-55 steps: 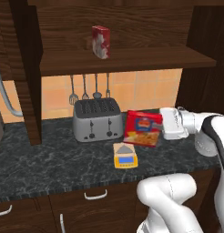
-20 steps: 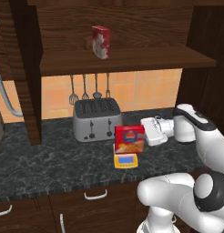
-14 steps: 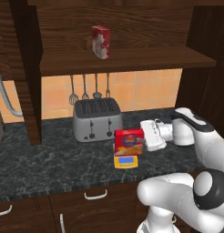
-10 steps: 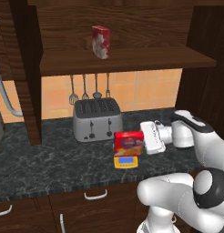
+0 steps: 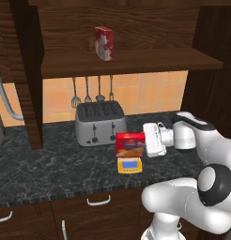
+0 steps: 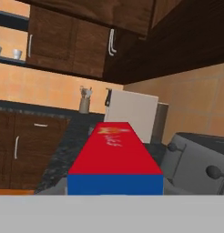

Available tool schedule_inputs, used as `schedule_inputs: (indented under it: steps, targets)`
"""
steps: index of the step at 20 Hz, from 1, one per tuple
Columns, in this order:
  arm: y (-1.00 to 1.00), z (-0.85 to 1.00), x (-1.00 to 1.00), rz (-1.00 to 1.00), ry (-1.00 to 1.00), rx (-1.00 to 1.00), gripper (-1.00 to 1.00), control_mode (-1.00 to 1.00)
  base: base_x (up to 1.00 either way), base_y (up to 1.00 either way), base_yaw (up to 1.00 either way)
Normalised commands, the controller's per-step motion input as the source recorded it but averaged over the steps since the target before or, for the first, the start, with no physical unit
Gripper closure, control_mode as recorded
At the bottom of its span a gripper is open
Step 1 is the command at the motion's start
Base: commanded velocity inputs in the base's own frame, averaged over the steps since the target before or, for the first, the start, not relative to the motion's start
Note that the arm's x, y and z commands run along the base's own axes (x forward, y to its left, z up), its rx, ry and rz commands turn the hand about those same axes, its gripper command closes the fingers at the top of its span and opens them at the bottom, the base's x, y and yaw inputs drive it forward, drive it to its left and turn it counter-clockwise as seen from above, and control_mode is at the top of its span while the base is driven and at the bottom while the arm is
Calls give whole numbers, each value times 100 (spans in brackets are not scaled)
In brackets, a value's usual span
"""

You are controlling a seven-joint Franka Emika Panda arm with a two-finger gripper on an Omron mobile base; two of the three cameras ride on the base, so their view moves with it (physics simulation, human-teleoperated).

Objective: Pick the boxed food and place it on the digital scale for weighing, and close the cabinet.

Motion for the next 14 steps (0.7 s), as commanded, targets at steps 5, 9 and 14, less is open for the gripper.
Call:
schedule_inputs:
  steps: [5,9,14]
  targets:
    - [1,-10,5,0,0,0,100,-100,0,0,0]
    - [4,-33,4,0,-1,0,100,-100,0,0,0]
    - [2,-9,15,0,-3,0,100,-100,0,0,0]
